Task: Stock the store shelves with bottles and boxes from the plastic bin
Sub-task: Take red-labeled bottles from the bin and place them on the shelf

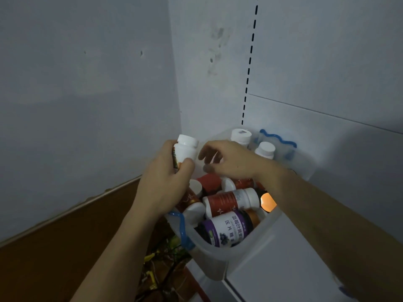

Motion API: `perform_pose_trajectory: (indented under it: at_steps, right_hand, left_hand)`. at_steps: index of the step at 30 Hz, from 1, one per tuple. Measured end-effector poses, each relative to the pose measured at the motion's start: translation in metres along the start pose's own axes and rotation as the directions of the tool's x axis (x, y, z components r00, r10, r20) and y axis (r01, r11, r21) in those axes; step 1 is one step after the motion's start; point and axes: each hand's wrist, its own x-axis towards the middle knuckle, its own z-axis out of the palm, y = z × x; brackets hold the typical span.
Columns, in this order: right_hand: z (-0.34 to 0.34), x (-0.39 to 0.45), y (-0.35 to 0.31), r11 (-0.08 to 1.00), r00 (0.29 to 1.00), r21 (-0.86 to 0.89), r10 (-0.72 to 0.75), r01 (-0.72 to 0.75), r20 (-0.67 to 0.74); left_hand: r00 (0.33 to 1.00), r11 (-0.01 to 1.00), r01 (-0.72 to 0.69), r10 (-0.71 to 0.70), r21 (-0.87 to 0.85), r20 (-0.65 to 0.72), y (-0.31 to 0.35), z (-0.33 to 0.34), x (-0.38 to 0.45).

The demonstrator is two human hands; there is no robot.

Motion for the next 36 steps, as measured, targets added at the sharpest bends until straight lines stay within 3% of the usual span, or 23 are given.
perform_pose_trajectory:
  at_steps: [4, 10, 13, 18, 21, 26, 28, 31, 34, 36]
  right_hand:
    - [0.015, 0.001, -0.011, 0.993, 0.945, -0.096, -0.036, 0.071, 0.326]
    - [0.036, 0.014, -0.025, 0.941, 0.916, -0.289, -0.049, 0.176, 0.397]
    - [0.031, 0.014, -0.02, 0.957, 0.94, -0.235, -0.088, 0.172, 0.33]
    - [0.006, 0.008, -0.004, 0.997, 0.996, 0.007, -0.079, 0.078, 0.037]
    - [-0.007, 0.004, -0.003, 0.968, 0.997, 0.248, -0.006, 0.025, -0.079]
    - [-0.02, -0.001, -0.016, 0.781, 0.958, 0.622, 0.137, 0.053, -0.253]
    - [-0.028, -0.008, -0.022, 0.602, 0.917, 0.788, 0.229, 0.13, -0.326]
    - [-0.039, -0.028, -0.031, 0.266, 0.894, 0.942, 0.343, 0.203, -0.289]
    - [-0.041, -0.058, -0.038, 0.168, 0.894, 0.956, 0.344, 0.242, -0.287]
    - [-0.041, -0.079, -0.042, 0.155, 0.877, 0.948, 0.363, 0.278, -0.316]
  left_hand:
    - [0.999, 0.995, -0.005, 0.001, -0.103, -0.039, -0.002, -0.001, 0.0]
    - [0.998, 0.993, 0.015, -0.022, -0.114, -0.063, -0.003, 0.0, 0.001]
    - [0.997, 0.991, 0.022, -0.033, -0.135, -0.074, -0.003, 0.001, 0.002]
    - [0.993, 0.98, 0.03, -0.051, -0.194, -0.103, -0.002, 0.0, 0.003]
    - [0.992, 0.969, 0.043, -0.071, -0.242, -0.107, -0.003, -0.002, 0.001]
    - [0.994, 0.953, 0.023, -0.054, -0.303, -0.092, 0.003, -0.006, 0.001]
    - [0.995, 0.932, 0.026, -0.058, -0.361, -0.079, 0.015, -0.012, -0.002]
    - [0.997, 0.87, 0.058, -0.08, -0.489, -0.025, 0.034, -0.019, -0.01]
    - [0.989, 0.763, 0.139, -0.077, -0.631, 0.125, 0.048, -0.016, -0.018]
    - [0.968, 0.626, 0.246, -0.124, -0.74, 0.217, 0.06, -0.012, -0.022]
